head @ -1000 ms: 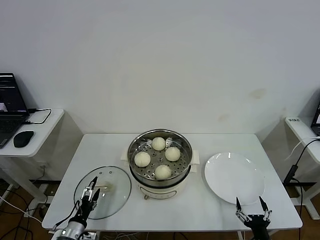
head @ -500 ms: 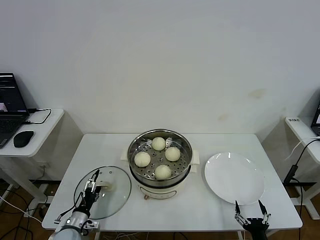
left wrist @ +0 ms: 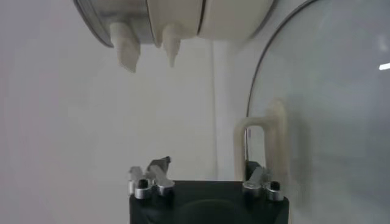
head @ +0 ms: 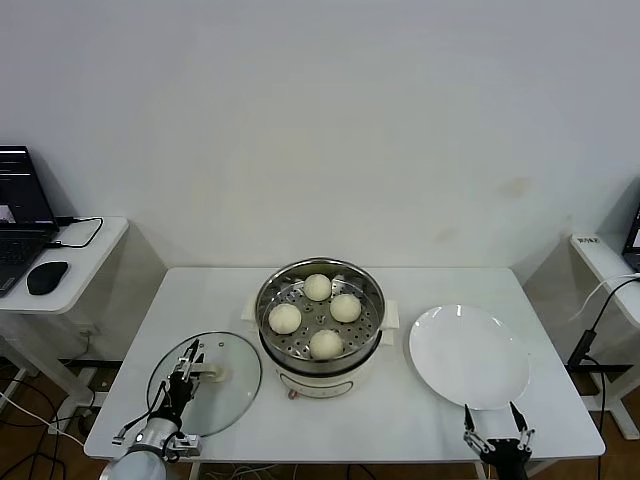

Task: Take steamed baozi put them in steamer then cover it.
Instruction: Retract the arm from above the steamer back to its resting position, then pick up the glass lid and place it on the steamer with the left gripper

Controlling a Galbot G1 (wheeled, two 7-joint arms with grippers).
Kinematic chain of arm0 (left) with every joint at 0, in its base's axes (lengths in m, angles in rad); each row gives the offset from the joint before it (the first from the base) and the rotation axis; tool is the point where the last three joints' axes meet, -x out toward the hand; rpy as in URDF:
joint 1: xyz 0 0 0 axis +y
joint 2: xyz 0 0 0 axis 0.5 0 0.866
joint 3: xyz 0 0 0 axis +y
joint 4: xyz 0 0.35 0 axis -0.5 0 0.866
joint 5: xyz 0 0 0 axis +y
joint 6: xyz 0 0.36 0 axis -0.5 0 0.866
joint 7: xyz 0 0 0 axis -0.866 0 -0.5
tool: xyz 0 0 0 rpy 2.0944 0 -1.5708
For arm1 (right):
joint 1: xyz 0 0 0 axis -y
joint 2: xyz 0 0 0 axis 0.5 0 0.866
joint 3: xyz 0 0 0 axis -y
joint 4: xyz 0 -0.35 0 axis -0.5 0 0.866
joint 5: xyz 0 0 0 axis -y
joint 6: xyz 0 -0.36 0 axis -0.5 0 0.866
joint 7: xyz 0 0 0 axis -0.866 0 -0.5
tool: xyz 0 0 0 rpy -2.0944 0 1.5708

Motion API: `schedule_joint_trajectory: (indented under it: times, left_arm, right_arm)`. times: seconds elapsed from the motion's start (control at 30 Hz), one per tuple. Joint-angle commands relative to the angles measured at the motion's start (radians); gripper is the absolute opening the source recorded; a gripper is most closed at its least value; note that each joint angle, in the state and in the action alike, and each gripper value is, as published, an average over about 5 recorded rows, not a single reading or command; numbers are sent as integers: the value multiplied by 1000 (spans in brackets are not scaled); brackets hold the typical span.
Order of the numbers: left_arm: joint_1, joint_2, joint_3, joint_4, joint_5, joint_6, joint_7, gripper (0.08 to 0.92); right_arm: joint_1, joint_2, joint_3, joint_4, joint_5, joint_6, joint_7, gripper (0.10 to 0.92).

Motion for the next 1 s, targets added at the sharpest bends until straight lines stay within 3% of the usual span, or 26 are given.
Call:
schedule_joint_trajectory:
  times: [0.03,0.5,0.73,1.0]
  left_arm:
    - [-10,-2,0,37,-21,-3,-6,532]
    - [60,1,-44,-45,-30,-33,-60,151]
    - [132,37,-91,-224,-55,23,-29,138]
    - [169,151,-191,-443,-210,191,150,138]
  right_arm:
    - [2,0,-2,-4,-3,0,-1,823]
    - [7,-4,-15,-5,-13,4,-4,823]
    - [10,-5,-31,1,-26,6,-5,823]
    - [0,-13,-36,18,-38,13,-8,823]
